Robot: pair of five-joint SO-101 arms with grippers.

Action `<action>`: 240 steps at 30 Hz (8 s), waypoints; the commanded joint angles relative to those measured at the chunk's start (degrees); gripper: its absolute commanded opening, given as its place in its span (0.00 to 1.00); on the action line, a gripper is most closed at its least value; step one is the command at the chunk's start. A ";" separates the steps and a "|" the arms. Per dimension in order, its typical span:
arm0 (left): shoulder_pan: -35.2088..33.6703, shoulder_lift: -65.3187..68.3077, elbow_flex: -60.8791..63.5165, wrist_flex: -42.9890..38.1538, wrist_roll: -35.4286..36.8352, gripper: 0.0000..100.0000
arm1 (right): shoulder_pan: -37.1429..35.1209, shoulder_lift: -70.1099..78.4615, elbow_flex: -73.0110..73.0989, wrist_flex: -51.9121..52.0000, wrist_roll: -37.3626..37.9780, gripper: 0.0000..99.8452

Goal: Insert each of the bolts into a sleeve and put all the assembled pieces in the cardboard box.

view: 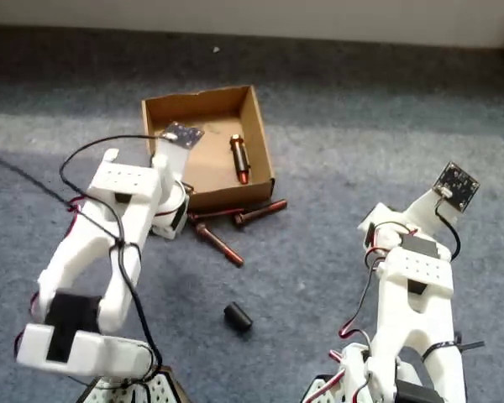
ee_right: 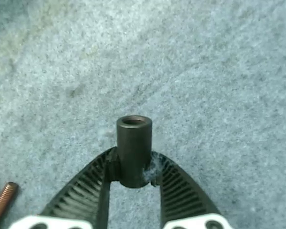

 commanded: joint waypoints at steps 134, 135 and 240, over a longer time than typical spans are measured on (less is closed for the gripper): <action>25.27 -100.00 47.96 -34.29 17.05 0.01 | -54.46 -74.51 32.22 -8.13 18.64 0.00; 24.04 -100.00 47.96 -34.29 17.85 0.01 | -54.37 -74.51 32.22 -8.13 18.64 0.00; -17.54 -100.09 69.32 -11.69 -1.41 0.01 | -38.46 42.95 -64.31 0.40 20.84 0.07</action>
